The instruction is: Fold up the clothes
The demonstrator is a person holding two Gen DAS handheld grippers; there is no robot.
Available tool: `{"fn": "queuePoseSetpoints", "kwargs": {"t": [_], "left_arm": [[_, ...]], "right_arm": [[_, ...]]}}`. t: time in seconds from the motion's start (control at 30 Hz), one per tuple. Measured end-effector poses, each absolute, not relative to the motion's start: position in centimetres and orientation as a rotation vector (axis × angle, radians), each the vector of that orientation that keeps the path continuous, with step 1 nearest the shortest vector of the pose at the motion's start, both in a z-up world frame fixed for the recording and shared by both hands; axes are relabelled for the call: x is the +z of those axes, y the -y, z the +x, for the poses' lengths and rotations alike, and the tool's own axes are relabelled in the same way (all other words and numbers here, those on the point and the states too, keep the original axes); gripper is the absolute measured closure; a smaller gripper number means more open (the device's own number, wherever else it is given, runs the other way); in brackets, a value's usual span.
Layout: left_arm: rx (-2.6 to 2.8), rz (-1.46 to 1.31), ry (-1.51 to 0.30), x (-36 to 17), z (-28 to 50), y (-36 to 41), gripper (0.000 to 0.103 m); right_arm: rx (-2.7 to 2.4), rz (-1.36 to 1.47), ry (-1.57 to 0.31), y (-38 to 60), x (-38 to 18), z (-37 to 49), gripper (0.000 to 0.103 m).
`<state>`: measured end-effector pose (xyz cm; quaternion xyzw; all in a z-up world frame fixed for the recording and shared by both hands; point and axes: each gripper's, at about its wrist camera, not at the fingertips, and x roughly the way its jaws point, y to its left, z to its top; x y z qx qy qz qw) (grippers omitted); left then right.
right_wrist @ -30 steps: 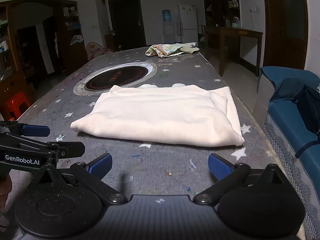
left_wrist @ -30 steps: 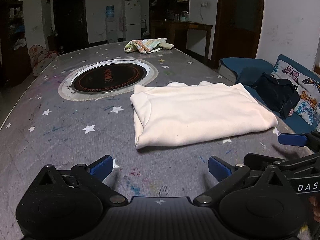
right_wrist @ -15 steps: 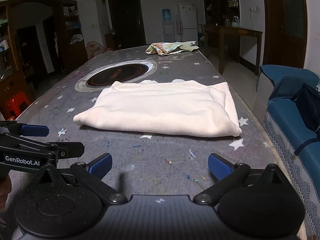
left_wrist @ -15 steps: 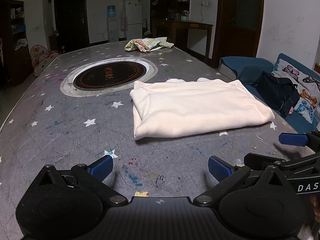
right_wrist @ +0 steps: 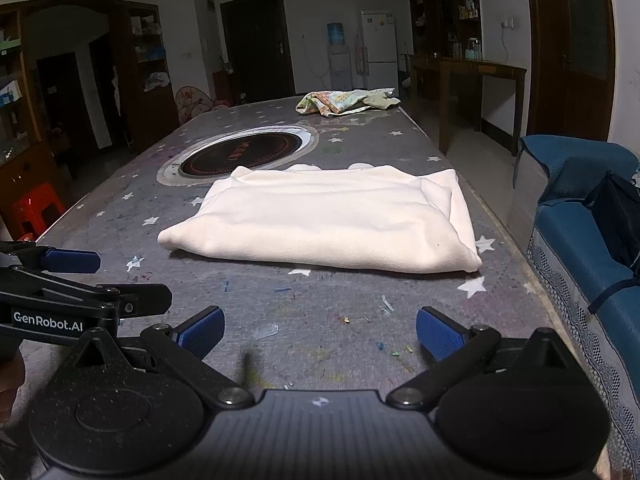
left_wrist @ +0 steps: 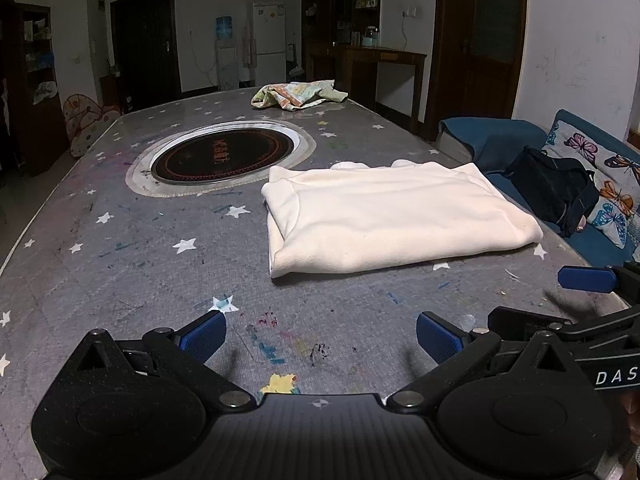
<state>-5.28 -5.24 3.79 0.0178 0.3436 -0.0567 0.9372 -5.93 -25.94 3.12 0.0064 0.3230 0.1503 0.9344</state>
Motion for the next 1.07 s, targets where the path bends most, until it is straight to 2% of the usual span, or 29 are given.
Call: {"fn": "queuePoseSetpoints", "kwargs": {"t": [1.07], "left_arm": [[-0.115,0.021,-0.695,3.94,-6.04,5.25,0.0]], "right_arm": [[0.305,0.006,-0.643,25.99,3.45,-6.87,0.0]]}}
